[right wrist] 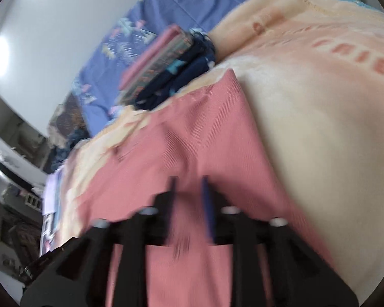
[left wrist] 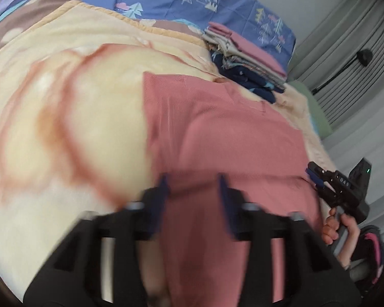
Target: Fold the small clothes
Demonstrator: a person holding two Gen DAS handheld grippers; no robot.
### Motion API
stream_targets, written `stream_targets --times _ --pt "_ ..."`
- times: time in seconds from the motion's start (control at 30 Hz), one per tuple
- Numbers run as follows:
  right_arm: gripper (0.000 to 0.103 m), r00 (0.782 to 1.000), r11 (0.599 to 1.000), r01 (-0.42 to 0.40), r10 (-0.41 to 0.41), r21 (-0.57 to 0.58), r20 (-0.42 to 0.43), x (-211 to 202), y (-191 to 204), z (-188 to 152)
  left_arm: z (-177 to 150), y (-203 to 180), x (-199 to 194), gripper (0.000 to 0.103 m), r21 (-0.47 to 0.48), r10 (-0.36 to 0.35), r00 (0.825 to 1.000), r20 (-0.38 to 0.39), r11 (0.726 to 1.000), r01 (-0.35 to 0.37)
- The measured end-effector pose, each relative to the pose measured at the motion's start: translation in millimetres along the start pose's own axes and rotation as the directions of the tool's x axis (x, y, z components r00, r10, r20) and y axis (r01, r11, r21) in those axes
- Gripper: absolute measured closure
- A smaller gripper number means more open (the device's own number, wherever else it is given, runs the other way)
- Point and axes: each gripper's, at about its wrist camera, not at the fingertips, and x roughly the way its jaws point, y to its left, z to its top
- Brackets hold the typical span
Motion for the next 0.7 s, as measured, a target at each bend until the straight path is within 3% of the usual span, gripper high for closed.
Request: stream_targets --times 0.03,0.17,0.3,0.37,0.53,0.63,0.7 --pt "0.068 1.0 1.0 -0.011 0.011 -0.006 0.005 -15.9 0.5 -7.2 -15.5 -0.1 -20.7 0.024 -0.002 -0.026 0.999 0.021 1.0 0.026" --pt "0.058 0.999 0.999 -0.047 0.047 0.016 0.018 -94.5 -20.9 -51.1 -81.0 -11.2 -81.1 0.024 0.015 -0.076 0.997 0.032 0.997 0.076" --pt "0.057 0.998 0.995 -0.066 0.066 0.078 0.007 -154.3 -51.8 -89.0 -144.7 -22.6 -119.6 0.024 0.015 -0.089 0.996 0.032 0.996 0.089" --pt "0.051 0.995 0.989 -0.097 0.097 0.112 0.002 -174.5 -66.5 -103.6 -168.9 -26.2 -129.6 0.023 0.018 -0.104 0.994 0.017 0.994 0.103" --pt "0.051 0.988 0.977 -0.138 0.148 0.164 -0.053 -203.7 -98.1 -138.2 -213.2 -35.3 -136.3 0.022 0.028 -0.121 0.992 -0.032 0.992 0.122" --pt "0.051 0.988 0.972 -0.115 0.132 0.203 -0.074 -212.6 -116.1 -155.5 -230.3 -27.0 -131.1 0.022 -0.027 -0.14 0.988 -0.069 0.99 0.138" --pt "0.051 0.984 0.963 -0.146 0.166 0.225 -0.071 -215.0 -120.9 -161.5 -236.5 -18.5 -126.6 0.021 -0.065 -0.147 0.985 -0.089 0.988 0.141"
